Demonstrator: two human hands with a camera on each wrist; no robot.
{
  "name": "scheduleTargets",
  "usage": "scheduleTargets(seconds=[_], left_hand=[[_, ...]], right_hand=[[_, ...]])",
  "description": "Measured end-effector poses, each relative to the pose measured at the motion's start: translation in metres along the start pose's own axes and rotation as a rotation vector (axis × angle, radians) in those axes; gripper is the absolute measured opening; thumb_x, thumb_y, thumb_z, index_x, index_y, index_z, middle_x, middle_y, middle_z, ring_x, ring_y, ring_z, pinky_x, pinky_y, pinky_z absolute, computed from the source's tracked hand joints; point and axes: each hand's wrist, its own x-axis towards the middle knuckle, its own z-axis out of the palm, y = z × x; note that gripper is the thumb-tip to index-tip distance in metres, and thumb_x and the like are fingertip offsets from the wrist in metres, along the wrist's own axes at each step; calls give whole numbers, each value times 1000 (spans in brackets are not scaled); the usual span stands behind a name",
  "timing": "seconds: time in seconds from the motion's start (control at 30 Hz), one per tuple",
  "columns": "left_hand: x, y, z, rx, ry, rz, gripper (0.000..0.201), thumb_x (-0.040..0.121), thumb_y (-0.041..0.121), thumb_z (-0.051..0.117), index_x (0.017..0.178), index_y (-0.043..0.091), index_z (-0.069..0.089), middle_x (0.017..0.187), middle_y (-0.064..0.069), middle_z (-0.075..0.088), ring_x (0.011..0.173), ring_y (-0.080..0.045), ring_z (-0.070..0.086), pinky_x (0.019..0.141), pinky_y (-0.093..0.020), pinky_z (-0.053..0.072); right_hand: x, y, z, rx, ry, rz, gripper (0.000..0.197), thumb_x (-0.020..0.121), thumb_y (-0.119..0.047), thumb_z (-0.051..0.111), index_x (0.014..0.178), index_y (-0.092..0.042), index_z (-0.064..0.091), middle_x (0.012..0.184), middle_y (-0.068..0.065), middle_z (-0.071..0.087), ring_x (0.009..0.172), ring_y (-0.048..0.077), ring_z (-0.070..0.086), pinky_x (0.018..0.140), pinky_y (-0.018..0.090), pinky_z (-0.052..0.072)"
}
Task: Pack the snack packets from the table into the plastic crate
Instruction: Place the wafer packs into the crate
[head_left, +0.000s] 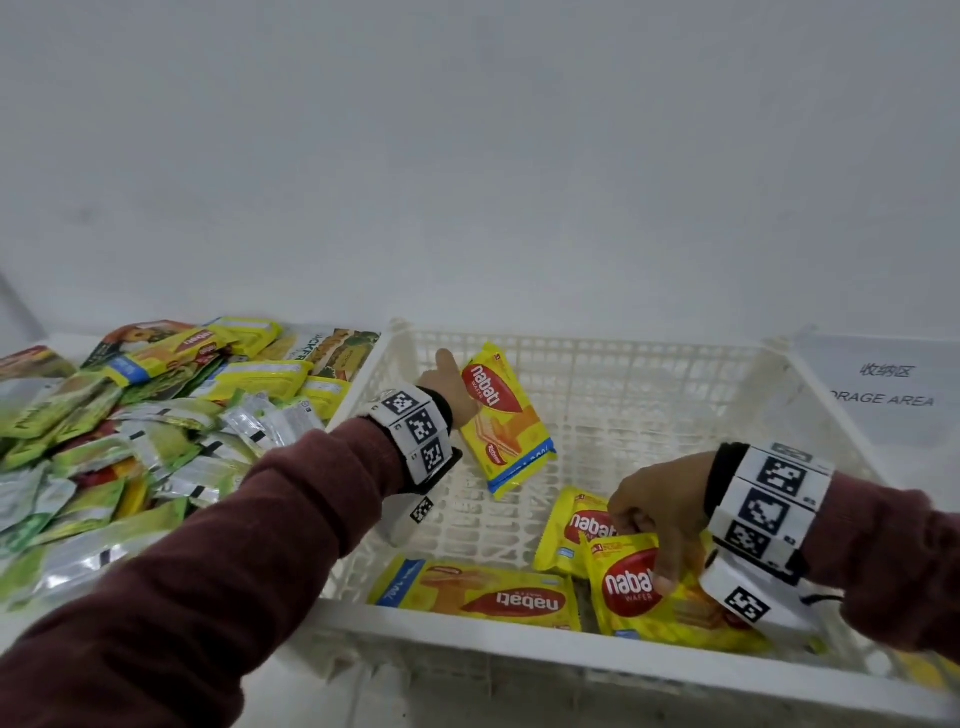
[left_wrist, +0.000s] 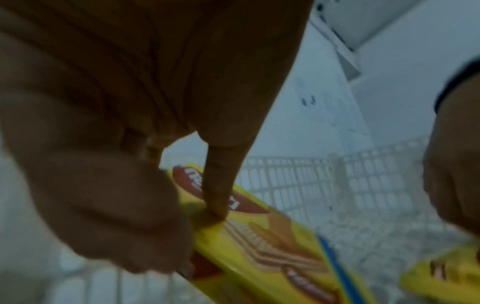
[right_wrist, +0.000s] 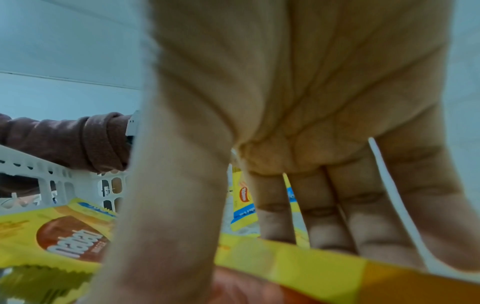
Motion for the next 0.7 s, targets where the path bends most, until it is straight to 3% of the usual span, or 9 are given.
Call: scheduleTargets(seconds=[0.1, 0.17, 0.23, 0.3, 0.37, 0.43, 0.57, 0.7], left_hand=[[-8, 3, -10, 348, 61, 40, 45, 90, 24, 57, 125, 1, 41, 117, -13, 59, 106, -28, 60, 70, -30, 42], [-15, 9, -13, 517, 118, 70, 39, 87, 17, 59, 121, 3, 46, 119, -12, 58, 109, -28, 57, 72, -31, 43], [-17, 14, -8, 691, 126, 223, 60, 82, 11, 62, 134, 10, 33, 138, -17, 37, 129, -33, 37, 92, -38, 41], [-16, 16, 3, 864, -13, 463, 82, 79, 11, 66, 145, 24, 19, 153, -14, 7, 143, -33, 6, 113, -48, 18], [-12, 15, 16, 938, -150, 558, 92, 78, 12, 69, 147, 32, 11, 156, -9, -5, 144, -31, -6, 117, -49, 4], [-6, 11, 23, 976, -199, 553, 92, 81, 9, 64, 148, 33, 5, 157, -9, -5, 145, -30, -7, 117, -49, 4], [-6, 9, 24, 1103, -80, 603, 87, 83, 14, 63, 148, 31, 6, 153, -12, 9, 142, -31, 8, 115, -52, 10], [-9, 10, 26, 1028, -91, 451, 91, 77, 22, 70, 146, 25, 11, 145, -14, 21, 135, -33, 20, 107, -50, 27]], right_hand=[[0, -1, 1, 27, 0, 10, 38, 75, -18, 76, 95, -12, 43, 73, -10, 40, 62, 2, 37, 41, 7, 37], [0, -1, 1, 20, 3, 12, 39, 75, -20, 77, 95, -13, 44, 73, -10, 40, 62, 2, 37, 47, 11, 37], [0, 0, 1, -2, 7, 9, 38, 74, -21, 77, 93, -14, 44, 73, -10, 41, 62, 2, 37, 48, 13, 37], [0, -1, 1, -7, 11, 14, 35, 74, -21, 77, 85, -18, 45, 73, -11, 41, 61, 2, 37, 46, 11, 37], [-1, -1, 2, -3, 10, 15, 37, 74, -21, 78, 75, -23, 41, 73, -11, 40, 61, 1, 37, 40, 7, 36], [-3, -2, 1, 11, 6, 29, 36, 74, -20, 77, 78, -22, 42, 74, -10, 40, 61, 1, 38, 35, 4, 36], [-4, -4, 1, -16, -10, 37, 36, 74, -20, 77, 89, -17, 44, 75, -11, 41, 62, 1, 38, 43, 10, 38], [-7, -5, -1, 3, -18, 35, 38, 76, -18, 76, 95, -14, 44, 75, -11, 41, 59, 0, 39, 36, 3, 36]])
